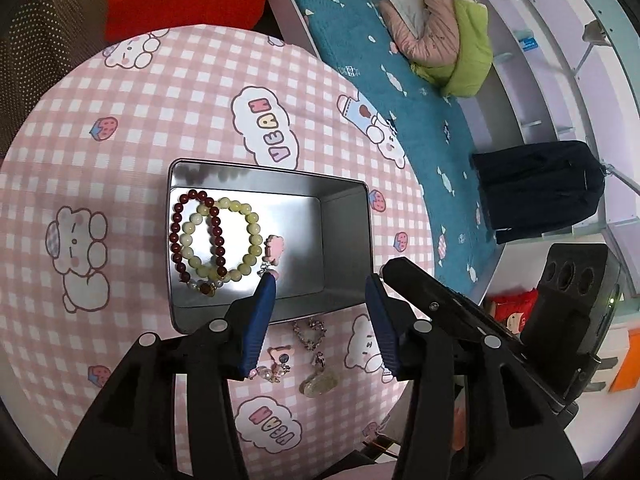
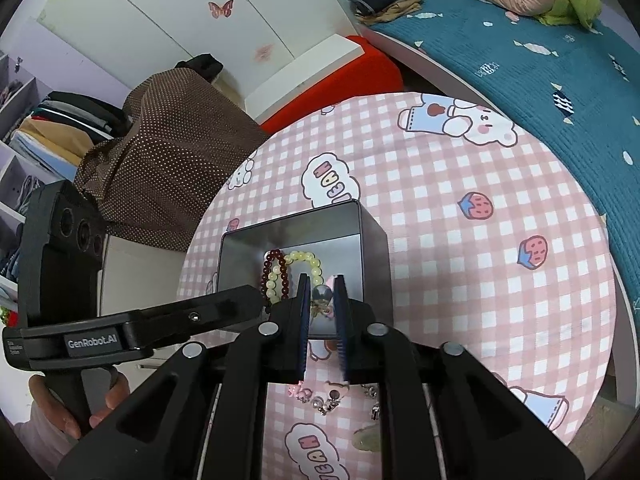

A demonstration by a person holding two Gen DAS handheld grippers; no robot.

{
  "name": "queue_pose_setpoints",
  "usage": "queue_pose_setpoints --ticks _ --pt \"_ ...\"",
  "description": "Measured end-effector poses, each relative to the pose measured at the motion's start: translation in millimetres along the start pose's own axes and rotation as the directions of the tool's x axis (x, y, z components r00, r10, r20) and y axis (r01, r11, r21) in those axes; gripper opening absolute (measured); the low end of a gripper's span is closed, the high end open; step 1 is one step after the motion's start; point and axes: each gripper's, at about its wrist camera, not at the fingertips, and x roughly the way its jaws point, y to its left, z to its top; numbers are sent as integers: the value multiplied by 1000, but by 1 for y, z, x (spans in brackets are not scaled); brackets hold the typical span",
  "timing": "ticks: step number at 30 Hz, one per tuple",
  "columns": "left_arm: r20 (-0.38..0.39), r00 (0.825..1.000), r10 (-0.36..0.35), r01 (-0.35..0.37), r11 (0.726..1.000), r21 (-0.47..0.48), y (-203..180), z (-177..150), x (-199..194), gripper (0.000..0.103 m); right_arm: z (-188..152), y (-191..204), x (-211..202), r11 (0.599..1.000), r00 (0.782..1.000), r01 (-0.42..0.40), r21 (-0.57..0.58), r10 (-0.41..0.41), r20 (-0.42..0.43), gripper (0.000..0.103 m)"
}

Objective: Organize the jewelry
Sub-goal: 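Place the pink charm and earring into the grey tray, open both grippers, then move both grippers toward the green jade pendant beside the chain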

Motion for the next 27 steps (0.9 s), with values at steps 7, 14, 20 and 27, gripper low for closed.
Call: queue_pose_setpoints --ticks 7,14,20,27 --pt "19 1000 0 0 1000 -7 0 -8 -13 47 -2 -1 -8 1000 1000 -1 14 1 4 16" --pt "41 999 11 -10 1000 -16 0 -18 -23 47 -7 1 -18 1000 1000 4 7 -5 20 21" --pt "53 998 29 -28 999 -27 2 -33 -30 47 -15 1 -27 1000 999 28 8 -28 29 40" --pt "56 997 50 -48 998 -46 5 -53 -30 47 -30 -3 -33 999 999 50 14 -50 18 54"
